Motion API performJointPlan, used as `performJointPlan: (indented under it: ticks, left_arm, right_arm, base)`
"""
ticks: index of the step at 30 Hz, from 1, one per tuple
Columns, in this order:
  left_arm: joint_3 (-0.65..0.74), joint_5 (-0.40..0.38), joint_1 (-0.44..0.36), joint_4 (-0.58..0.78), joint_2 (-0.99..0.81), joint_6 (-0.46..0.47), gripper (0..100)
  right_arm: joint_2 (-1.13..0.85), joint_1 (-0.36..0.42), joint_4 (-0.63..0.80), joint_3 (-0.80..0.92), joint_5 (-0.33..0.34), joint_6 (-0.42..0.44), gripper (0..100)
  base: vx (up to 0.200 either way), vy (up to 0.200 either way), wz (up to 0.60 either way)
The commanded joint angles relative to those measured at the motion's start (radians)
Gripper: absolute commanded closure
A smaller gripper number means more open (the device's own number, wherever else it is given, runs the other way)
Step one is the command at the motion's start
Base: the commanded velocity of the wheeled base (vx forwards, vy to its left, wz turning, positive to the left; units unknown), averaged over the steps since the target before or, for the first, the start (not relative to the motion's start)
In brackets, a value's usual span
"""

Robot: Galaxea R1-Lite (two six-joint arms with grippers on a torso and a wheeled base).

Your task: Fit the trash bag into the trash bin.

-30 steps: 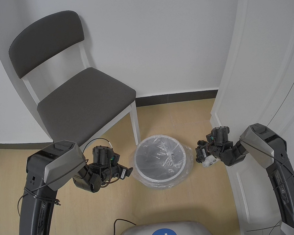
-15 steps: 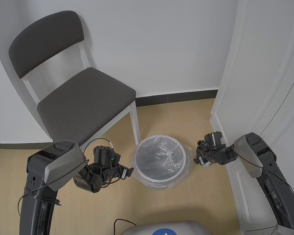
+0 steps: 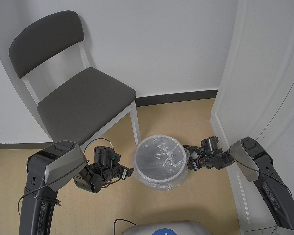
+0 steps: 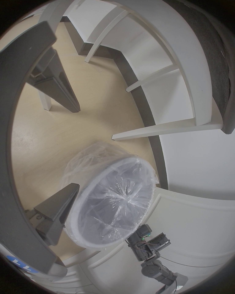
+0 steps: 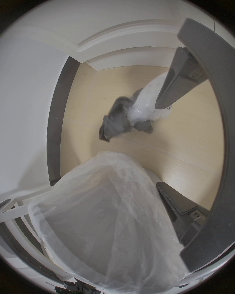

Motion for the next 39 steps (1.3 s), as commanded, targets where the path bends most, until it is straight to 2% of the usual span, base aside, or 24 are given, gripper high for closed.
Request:
performJointPlan:
  ticks: [1,4,8,9,12,18,21,25,28,39]
  left_arm:
    - [0.001,0.006,0.000,0.000,0.000,-0.001,0]
    - [0.001,0.023,-0.002,0.000,-0.002,0.001,0]
    - [0.004,0.046,-0.003,-0.006,-0.002,0.001,0]
    - [0.007,0.047,-0.008,-0.009,-0.002,0.002,0]
    - [0.008,0.049,-0.009,-0.011,-0.003,0.008,0]
    - [0.016,0.049,-0.017,-0.015,-0.005,0.011,0]
    - [0.019,0.049,-0.017,-0.020,-0.003,0.011,0]
    - [0.024,0.052,-0.019,-0.020,-0.005,0.010,0]
    - [0.028,0.055,-0.022,-0.022,-0.005,0.008,0]
    - [0.039,0.056,-0.025,-0.035,-0.006,0.004,0]
  right_arm:
    - [0.004,0.000,0.000,0.000,-0.001,0.002,0]
    - [0.004,0.000,-0.006,0.000,-0.006,0.008,0]
    - [0.004,0.000,-0.026,0.000,-0.050,0.011,0]
    - [0.004,0.000,-0.032,0.000,-0.096,0.009,0]
    - [0.004,-0.006,-0.037,0.000,-0.123,0.006,0]
    - [0.008,-0.044,-0.048,0.000,-0.112,0.005,0]
    - [0.028,-0.070,-0.100,0.000,-0.107,0.002,0]
    - [0.031,-0.104,-0.100,0.000,-0.041,0.011,0]
    - [0.033,-0.109,-0.086,0.000,-0.023,0.032,0]
    - [0.034,-0.110,-0.054,0.000,-0.030,0.100,0]
  base:
    - [0.000,0.000,0.00]
    - [0.000,0.000,0.00]
    - [0.000,0.000,0.00]
    - [0.000,0.000,0.00]
    - [0.000,0.000,0.00]
    - [0.000,0.000,0.00]
    - [0.000,0.000,0.00]
    - [0.000,0.000,0.00]
    - [0.000,0.000,0.00]
    - [0.000,0.000,0.00]
